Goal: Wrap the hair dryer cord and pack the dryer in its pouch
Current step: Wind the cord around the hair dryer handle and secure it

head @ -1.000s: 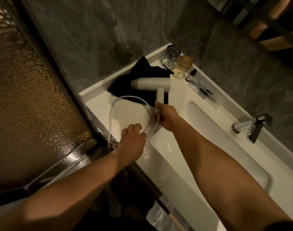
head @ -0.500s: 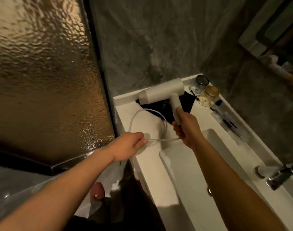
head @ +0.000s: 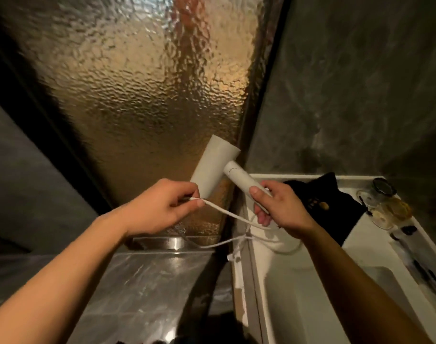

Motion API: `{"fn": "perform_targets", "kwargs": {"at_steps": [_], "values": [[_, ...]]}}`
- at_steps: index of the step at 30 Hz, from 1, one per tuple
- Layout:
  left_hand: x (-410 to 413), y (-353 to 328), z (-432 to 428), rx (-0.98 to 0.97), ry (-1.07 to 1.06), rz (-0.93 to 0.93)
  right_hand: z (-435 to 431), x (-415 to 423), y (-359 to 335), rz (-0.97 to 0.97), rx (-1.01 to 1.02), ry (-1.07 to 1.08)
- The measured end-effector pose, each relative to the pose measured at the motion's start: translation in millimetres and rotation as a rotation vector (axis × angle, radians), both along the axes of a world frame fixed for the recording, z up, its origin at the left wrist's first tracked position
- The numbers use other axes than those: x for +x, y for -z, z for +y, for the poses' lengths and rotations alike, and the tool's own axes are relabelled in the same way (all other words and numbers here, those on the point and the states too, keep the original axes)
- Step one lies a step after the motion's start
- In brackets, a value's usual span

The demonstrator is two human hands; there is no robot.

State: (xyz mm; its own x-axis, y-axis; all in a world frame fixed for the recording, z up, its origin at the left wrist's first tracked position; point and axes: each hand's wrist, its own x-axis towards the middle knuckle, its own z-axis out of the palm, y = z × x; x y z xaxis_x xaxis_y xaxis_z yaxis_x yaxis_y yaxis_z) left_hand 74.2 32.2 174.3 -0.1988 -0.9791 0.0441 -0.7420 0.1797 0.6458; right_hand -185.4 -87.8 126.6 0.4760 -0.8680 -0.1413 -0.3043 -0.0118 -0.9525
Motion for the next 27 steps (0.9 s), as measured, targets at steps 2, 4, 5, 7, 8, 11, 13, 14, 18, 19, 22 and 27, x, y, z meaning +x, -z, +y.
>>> {"fn": "perform_targets", "kwargs": {"at_steps": [2,4,5,7,8,11,13,14,18,19,22,27], "values": [[24,-19,14,-0.067,-0.029,-0.058,9,26,-13,0.013,-0.039,-0.096],[46,-36,30,-0.141,-0.072,-0.096,17,51,-25,0.036,-0.082,-0.180],[58,-43,37,-0.193,-0.087,-0.122,22,63,-31,0.040,-0.103,-0.217],[78,-58,51,-0.297,-0.108,-0.184,31,86,-42,0.044,-0.154,-0.277],[87,-65,58,-0.329,-0.119,-0.210,35,96,-48,0.047,-0.188,-0.308],[113,-81,73,-0.398,-0.173,-0.300,49,122,-61,0.040,-0.234,-0.435],[128,-89,80,-0.408,-0.193,-0.314,58,136,-66,-0.008,-0.177,-0.496],[135,-93,84,-0.402,-0.209,-0.306,61,143,-67,-0.016,-0.137,-0.523],[169,-101,95,-0.271,-0.261,-0.123,72,168,-68,-0.002,-0.090,-0.642],[180,-102,96,-0.218,-0.245,-0.053,75,173,-68,-0.007,-0.087,-0.674],[204,-89,93,-0.069,-0.193,0.103,87,189,-68,-0.049,-0.008,-0.785],[253,27,100,0.218,-0.374,0.335,110,222,-52,-0.234,0.181,-0.837]]}}
